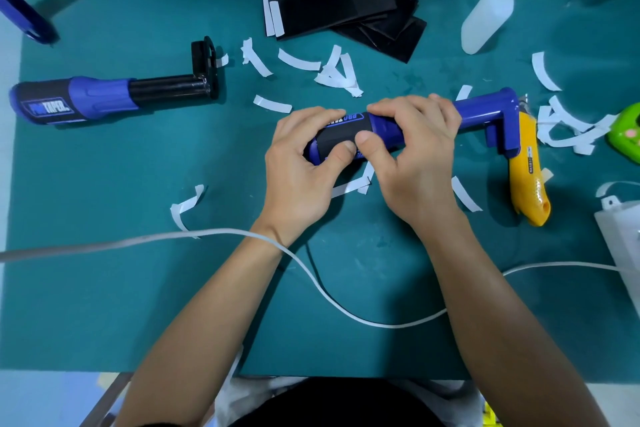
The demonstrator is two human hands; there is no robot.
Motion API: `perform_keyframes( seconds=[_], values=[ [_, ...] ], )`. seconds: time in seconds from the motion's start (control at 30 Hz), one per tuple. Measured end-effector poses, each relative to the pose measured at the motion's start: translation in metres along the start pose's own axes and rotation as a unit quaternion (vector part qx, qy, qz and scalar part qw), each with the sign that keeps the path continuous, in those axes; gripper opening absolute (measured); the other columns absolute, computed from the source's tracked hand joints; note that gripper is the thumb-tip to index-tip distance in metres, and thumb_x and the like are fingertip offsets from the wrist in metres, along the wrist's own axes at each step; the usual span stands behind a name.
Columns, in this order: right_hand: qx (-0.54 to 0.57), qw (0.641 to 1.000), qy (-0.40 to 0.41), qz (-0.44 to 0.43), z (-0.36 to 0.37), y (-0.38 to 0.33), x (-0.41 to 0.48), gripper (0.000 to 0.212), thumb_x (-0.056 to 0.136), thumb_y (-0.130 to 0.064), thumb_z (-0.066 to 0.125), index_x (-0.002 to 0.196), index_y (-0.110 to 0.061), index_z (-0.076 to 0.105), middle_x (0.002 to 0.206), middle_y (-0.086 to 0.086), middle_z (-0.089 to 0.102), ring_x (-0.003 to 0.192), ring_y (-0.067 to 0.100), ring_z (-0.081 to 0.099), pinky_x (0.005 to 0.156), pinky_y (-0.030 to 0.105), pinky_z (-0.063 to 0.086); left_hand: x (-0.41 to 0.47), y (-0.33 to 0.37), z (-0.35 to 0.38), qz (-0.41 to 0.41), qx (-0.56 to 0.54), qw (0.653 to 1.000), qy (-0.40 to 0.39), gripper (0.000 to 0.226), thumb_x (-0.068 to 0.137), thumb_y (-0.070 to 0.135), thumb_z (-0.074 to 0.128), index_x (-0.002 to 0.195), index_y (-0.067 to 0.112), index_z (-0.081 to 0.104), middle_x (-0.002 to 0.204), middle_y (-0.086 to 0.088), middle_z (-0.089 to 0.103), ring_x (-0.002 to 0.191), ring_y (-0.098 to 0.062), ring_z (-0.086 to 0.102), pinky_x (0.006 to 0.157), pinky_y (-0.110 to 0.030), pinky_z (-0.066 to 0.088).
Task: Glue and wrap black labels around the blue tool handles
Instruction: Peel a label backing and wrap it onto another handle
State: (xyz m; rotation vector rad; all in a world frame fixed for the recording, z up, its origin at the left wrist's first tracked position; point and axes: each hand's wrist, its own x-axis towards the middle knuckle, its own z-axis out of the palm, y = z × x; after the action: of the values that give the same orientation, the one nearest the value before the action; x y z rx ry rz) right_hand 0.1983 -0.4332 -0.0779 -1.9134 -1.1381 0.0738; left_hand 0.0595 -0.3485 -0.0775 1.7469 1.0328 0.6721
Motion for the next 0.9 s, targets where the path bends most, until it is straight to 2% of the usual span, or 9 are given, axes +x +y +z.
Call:
perform_keyframes(
  seconds=[0.13,0.23,0.37,0.5,0.57,0.63,0.77,0.87,0.9],
  values=[
    [0.007,1.000,0.003,0.003,0.002,0.002,-0.001,0.023,0.089,-0.026,0.073,0.104,-0.009,0.073,0.100,-0.014,0.062,0.119,-0.023,0.031,0.114,0.037,0.025,-0.001,-0.002,-0.001,0.000,0.007,1.000,-0.008,0.033,0.088,0.024,0.075,0.121,0.024,0.074,0.121,0.012,0.066,0.120,-0.011,0.055,0.102,-0.020,0.042],
    [0.002,1.000,-0.007,0.011,0.002,0.004,0.000,0.023,0.090,-0.027,0.073,0.105,-0.009,0.073,0.101,-0.006,0.069,0.113,-0.004,0.043,0.116,0.036,0.023,-0.003,-0.001,-0.003,0.002,0.024,0.999,-0.022,0.039,0.091,0.031,0.071,0.129,0.025,0.070,0.125,0.019,0.063,0.124,-0.009,0.054,0.105,-0.021,0.042],
    [0.012,1.000,-0.001,0.002,0.003,0.006,0.001,0.024,0.090,-0.027,0.073,0.105,-0.008,0.073,0.101,-0.014,0.060,0.118,-0.021,0.033,0.117,0.028,0.018,-0.006,0.000,-0.010,-0.035,-0.009,0.999,-0.035,0.053,0.086,0.030,0.069,0.139,0.033,0.062,0.134,0.013,0.062,0.129,-0.012,0.056,0.110,-0.025,0.043],
    [0.015,1.000,0.005,-0.007,0.005,0.008,0.000,0.025,0.090,-0.028,0.073,0.105,-0.008,0.074,0.101,-0.006,0.068,0.118,-0.024,0.031,0.116,0.029,0.019,-0.003,0.001,-0.011,-0.037,-0.036,0.998,-0.033,0.042,0.087,0.018,0.069,0.127,0.030,0.067,0.125,0.008,0.067,0.118,-0.015,0.063,0.105,-0.031,0.048],
    [0.016,1.000,0.007,-0.010,0.005,0.008,0.000,0.026,0.090,-0.028,0.073,0.105,-0.007,0.074,0.102,-0.002,0.070,0.119,-0.025,0.029,0.115,0.031,0.021,-0.002,0.001,-0.011,-0.038,-0.057,0.997,-0.032,0.038,0.087,0.013,0.069,0.122,0.029,0.068,0.121,0.007,0.068,0.112,-0.013,0.064,0.100,-0.026,0.049],
    [0.017,1.000,0.003,-0.006,0.004,0.007,-0.001,0.025,0.090,-0.027,0.074,0.106,-0.007,0.074,0.103,-0.001,0.071,0.117,-0.019,0.034,0.115,0.032,0.021,-0.002,0.001,-0.011,-0.051,-0.082,0.995,-0.032,0.037,0.088,0.009,0.070,0.120,0.027,0.069,0.118,0.007,0.069,0.108,-0.011,0.065,0.097,-0.024,0.049],
    [0.016,1.000,0.000,0.000,0.003,0.006,-0.002,0.024,0.089,-0.025,0.076,0.106,-0.007,0.074,0.103,-0.006,0.069,0.115,-0.013,0.039,0.116,0.030,0.020,-0.002,0.000,-0.011,-0.064,-0.107,0.992,-0.031,0.035,0.089,0.006,0.068,0.120,0.022,0.071,0.118,0.003,0.069,0.106,-0.014,0.065,0.098,-0.036,0.053],
    [0.013,1.000,-0.003,0.005,0.003,0.005,-0.002,0.024,0.089,-0.025,0.076,0.106,-0.007,0.074,0.104,-0.001,0.072,0.109,0.005,0.047,0.116,0.036,0.023,-0.002,0.001,-0.010,-0.071,-0.127,0.989,-0.027,0.034,0.089,0.006,0.066,0.117,0.025,0.071,0.118,0.001,0.069,0.107,-0.016,0.066,0.098,-0.038,0.054],
    [0.014,1.000,-0.001,0.005,0.003,0.005,-0.002,0.024,0.089,-0.025,0.076,0.106,-0.007,0.074,0.104,-0.001,0.072,0.109,0.001,0.046,0.115,0.038,0.025,-0.002,0.001,-0.009,-0.074,-0.132,0.988,-0.024,0.034,0.088,0.006,0.065,0.116,0.025,0.071,0.117,0.000,0.070,0.106,-0.016,0.065,0.098,-0.036,0.053]
  ],
)
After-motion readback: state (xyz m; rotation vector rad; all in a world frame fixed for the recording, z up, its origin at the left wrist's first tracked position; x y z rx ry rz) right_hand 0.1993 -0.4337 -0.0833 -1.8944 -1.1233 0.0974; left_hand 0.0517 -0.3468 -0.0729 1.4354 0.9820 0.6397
